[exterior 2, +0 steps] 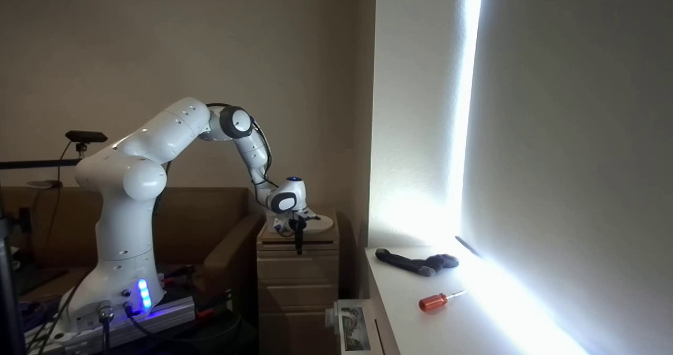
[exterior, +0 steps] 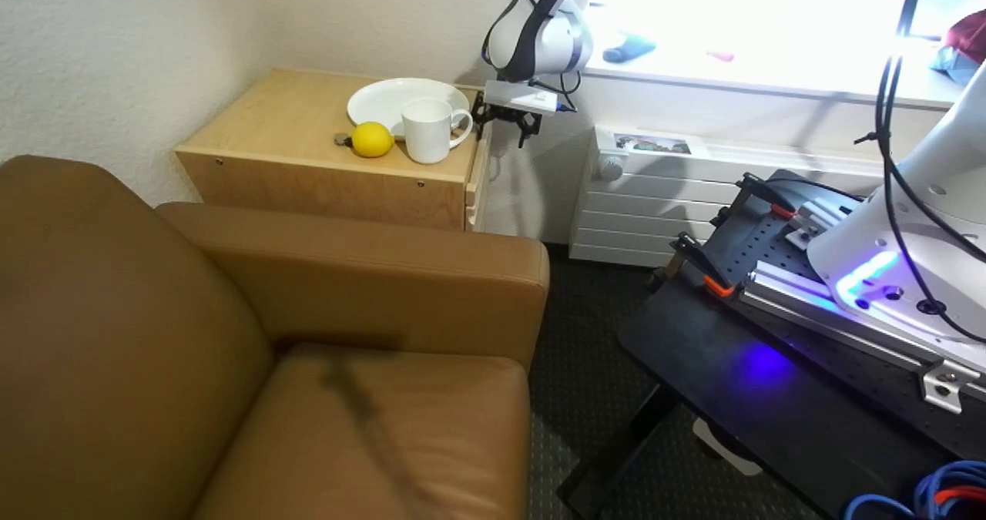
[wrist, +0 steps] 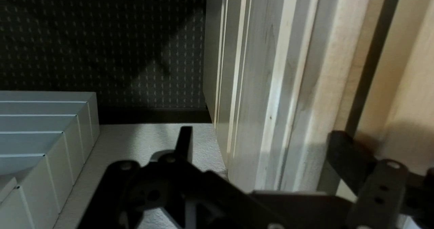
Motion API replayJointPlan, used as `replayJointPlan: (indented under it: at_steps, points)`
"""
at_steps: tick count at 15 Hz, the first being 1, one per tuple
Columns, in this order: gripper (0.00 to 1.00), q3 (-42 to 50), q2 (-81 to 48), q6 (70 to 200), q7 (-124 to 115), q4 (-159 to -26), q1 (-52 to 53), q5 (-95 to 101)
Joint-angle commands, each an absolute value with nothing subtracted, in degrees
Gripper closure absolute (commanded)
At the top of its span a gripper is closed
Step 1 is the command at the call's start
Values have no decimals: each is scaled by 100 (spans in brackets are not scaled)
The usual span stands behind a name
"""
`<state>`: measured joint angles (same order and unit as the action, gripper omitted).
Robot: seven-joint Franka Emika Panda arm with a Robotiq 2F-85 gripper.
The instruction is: Open the top flat drawer
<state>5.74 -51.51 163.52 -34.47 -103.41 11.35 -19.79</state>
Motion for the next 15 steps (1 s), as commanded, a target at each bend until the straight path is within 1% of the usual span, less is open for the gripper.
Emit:
replayJointPlan:
  at_steps: [1, 3, 6, 10, 15]
  points:
    - [0, 682, -5438, 16106, -3715, -10028, 1111, -1914]
    - [0, 607, -5209, 16243, -3645, -10268, 1075, -1903]
    - [0, 607, -5230, 16249, -3657, -10250, 1067, -1903]
    - [0, 332, -5221, 16405, -3696, -10224, 876, -2137]
    - [0, -66, -5246, 16043, -3752, -10129, 465, -2499]
